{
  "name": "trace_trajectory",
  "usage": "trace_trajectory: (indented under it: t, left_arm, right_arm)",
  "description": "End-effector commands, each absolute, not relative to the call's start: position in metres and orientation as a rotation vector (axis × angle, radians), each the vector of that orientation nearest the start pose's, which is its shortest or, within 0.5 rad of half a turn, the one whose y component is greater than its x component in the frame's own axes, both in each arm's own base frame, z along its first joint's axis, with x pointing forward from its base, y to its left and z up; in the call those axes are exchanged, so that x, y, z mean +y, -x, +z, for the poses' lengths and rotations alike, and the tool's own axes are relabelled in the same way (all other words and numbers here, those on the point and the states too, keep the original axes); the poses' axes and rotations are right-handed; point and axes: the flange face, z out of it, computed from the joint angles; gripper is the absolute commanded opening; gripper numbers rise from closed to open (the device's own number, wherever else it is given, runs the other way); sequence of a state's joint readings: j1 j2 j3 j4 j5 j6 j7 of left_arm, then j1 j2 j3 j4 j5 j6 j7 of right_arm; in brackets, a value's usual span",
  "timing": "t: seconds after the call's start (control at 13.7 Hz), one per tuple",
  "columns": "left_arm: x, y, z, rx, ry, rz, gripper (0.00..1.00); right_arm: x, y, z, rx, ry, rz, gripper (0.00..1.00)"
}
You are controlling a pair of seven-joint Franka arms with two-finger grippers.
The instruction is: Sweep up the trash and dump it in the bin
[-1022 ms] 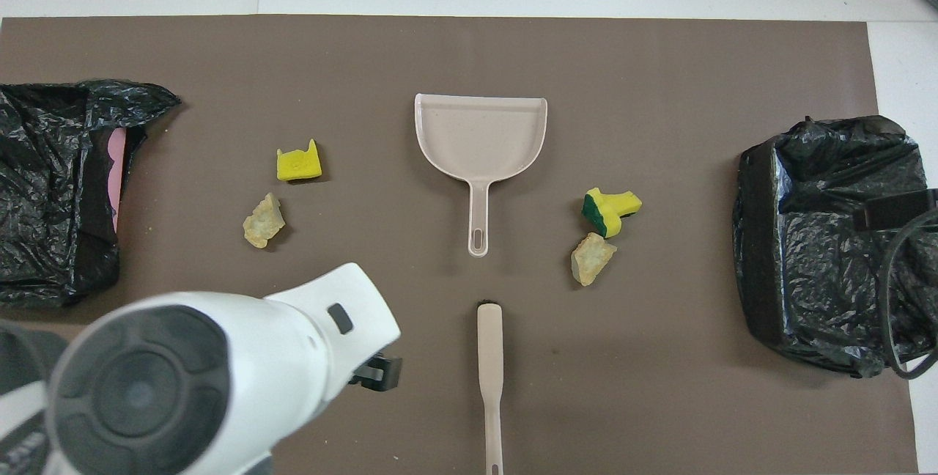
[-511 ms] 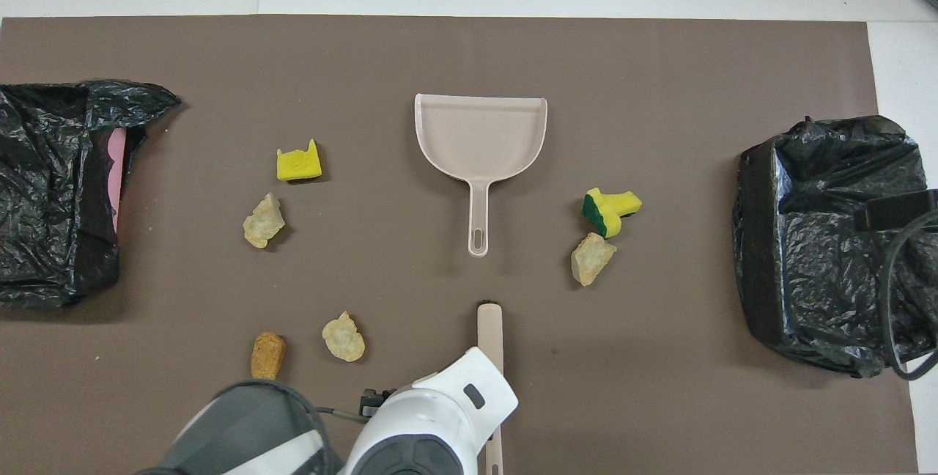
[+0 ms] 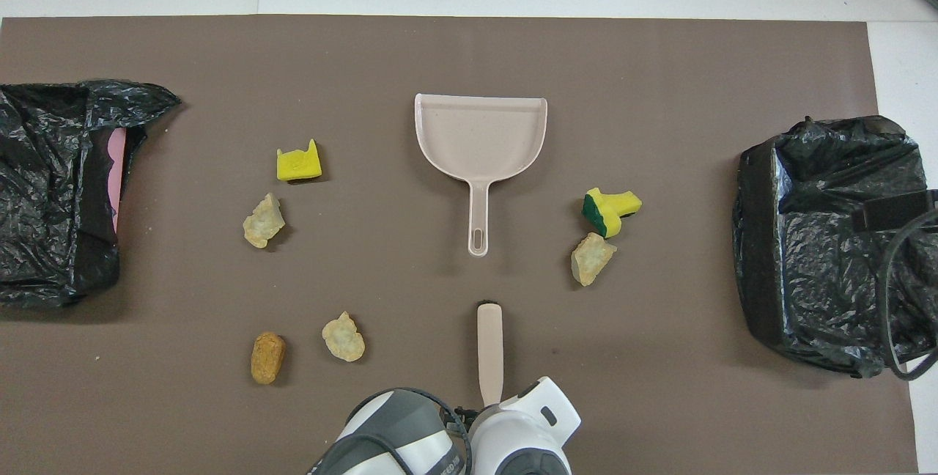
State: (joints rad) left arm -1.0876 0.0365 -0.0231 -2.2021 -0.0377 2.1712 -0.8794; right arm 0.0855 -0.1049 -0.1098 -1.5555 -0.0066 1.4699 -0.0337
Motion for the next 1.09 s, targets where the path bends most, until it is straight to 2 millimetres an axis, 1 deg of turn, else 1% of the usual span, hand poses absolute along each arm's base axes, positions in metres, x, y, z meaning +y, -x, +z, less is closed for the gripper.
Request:
trace_trajectory:
  t: [0.0,0.22,0.29,0.36,0.44,0.51,0.58,0.66,0.73,0.88,0.95,1.02]
  left_arm:
    - [-0.475,-0.212,0.348,0.311,3.073,0.117,1.0]
    - [-0.473,-0.208,0.35,0.315,3.052,0.135,0.99]
    - [-0.473,-0.205,0.351,0.304,3.051,0.137,0.94]
    - [-0.475,-0.203,0.351,0.274,3.057,0.132,0.94]
    - [-0.475,-0.204,0.35,0.25,3.061,0.129,0.89]
    - [-0.475,-0.204,0.35,0.252,3.063,0.128,0.88]
    - [-0.475,-0.204,0.35,0.251,3.06,0.132,0.84]
    - [-0.474,-0.204,0.35,0.251,3.052,0.139,0.76]
    - [-0.474,-0.202,0.35,0.253,3.046,0.143,0.66]
    - [-0.471,-0.203,0.349,0.259,3.033,0.155,0.4]
    - [-0.468,-0.204,0.348,0.261,3.016,0.169,0.31]
    - [-0.467,-0.204,0.347,0.262,3.007,0.177,0.26]
  right_arm:
    - [-0.016,-0.504,0.677,-0.012,3.138,-0.04,1.0]
    - [-0.018,-0.504,0.677,-0.007,3.138,-0.042,1.0]
    - [-0.017,-0.504,0.678,-0.009,3.138,-0.045,1.0]
    - [-0.017,-0.504,0.677,-0.012,3.138,-0.042,1.0]
    - [-0.018,-0.504,0.677,-0.012,3.138,-0.04,1.0]
    - [-0.017,-0.504,0.677,-0.014,3.138,-0.038,1.0]
    - [-0.017,-0.504,0.677,-0.014,3.138,-0.035,1.0]
    - [-0.018,-0.503,0.677,-0.012,3.138,-0.033,1.0]
    - [-0.018,-0.502,0.676,-0.012,3.137,-0.028,1.0]
    - [-0.018,-0.502,0.676,-0.009,3.137,-0.033,1.0]
    - [-0.018,-0.502,0.676,-0.009,3.137,-0.035,1.0]
    - [-0.018,-0.502,0.676,-0.007,3.137,-0.035,1.0]
